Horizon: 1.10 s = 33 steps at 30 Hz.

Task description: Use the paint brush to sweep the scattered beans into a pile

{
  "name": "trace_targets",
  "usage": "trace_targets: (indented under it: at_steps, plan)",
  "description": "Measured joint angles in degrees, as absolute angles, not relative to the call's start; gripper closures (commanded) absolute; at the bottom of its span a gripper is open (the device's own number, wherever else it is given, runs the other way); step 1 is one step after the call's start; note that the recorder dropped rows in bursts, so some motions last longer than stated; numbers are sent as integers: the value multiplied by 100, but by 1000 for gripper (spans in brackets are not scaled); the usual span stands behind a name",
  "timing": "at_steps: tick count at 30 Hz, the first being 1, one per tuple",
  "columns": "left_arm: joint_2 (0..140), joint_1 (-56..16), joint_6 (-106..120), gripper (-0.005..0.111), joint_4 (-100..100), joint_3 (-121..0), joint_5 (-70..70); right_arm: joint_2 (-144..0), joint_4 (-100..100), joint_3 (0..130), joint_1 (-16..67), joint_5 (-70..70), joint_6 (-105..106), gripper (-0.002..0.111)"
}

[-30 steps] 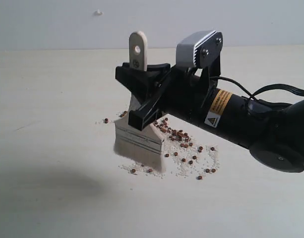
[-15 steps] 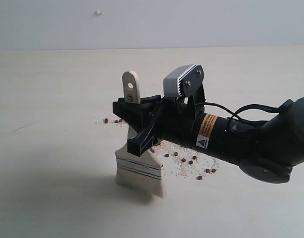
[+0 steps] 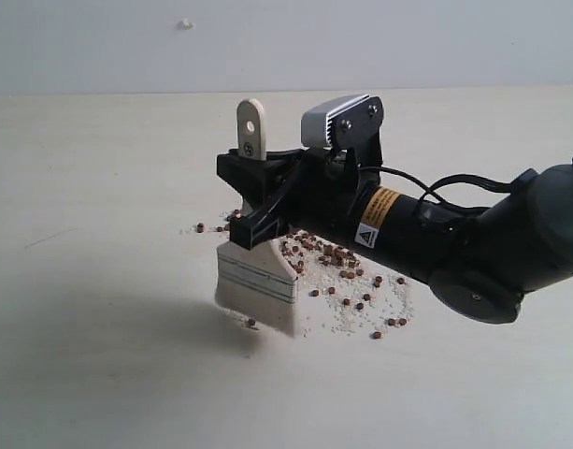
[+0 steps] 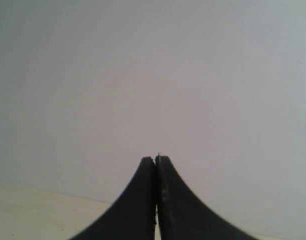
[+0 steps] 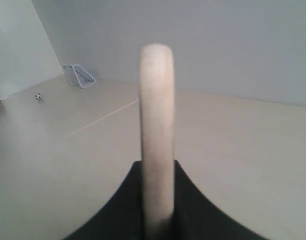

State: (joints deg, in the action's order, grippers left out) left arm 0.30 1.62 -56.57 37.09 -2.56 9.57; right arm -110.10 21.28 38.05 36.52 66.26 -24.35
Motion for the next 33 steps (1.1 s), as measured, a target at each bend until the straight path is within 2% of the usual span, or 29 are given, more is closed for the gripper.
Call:
trace_targets:
  at_steps: [7,13,33]
  plan:
    - [30,162,-5657,107,3709,-256,957,-11010,3176,3809,3643,6866,-2873,108]
    - [30,162,-5657,107,3709,-256,957,-11010,3267,3809,3643,6740,-2915,108]
    - [30,162,-5657,107,3709,-256,957,-11010,2013,3809,3643,5675,-2028,108]
